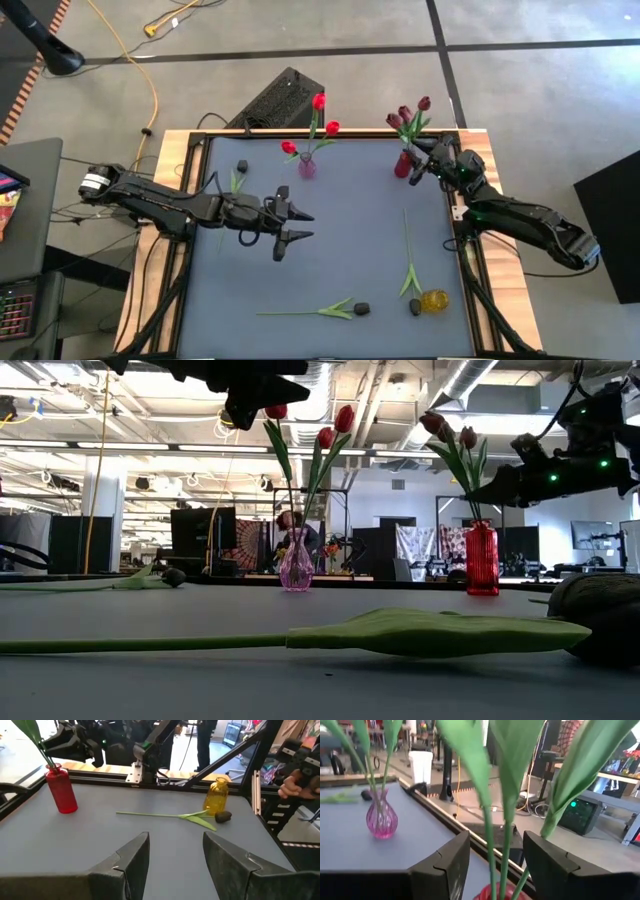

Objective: Sort flowers into vase by color
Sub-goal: Put the bottom right black flower into the yellow vase

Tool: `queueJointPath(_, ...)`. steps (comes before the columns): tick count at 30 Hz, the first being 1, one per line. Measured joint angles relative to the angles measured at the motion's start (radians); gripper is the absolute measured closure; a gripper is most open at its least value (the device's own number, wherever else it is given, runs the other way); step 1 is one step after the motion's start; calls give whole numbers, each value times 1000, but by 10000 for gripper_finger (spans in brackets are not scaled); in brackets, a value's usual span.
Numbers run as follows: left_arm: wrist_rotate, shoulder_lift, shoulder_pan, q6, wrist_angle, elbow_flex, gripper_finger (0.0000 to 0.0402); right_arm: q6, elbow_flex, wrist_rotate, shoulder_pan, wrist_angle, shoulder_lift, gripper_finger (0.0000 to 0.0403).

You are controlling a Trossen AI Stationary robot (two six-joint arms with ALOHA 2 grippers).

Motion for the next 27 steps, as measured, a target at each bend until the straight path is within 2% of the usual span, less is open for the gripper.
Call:
queueJointPath(5, 23, 0, 0, 13, 0, 0, 229, -45, 31, 14, 26, -103, 0, 192)
queueJointPath(11, 25, 0, 0, 18, -5, 0, 229, -77, 168, 43, 59, -399, 0, 193)
queueJointPath(19, 26, 9, 0, 19, -14, 0, 229, -144, 383, 164, 107, -853, 0, 193)
queueJointPath(27, 52, 9, 0, 26, -12, 0, 229, -146, 543, 188, 147, -1084, 0, 193)
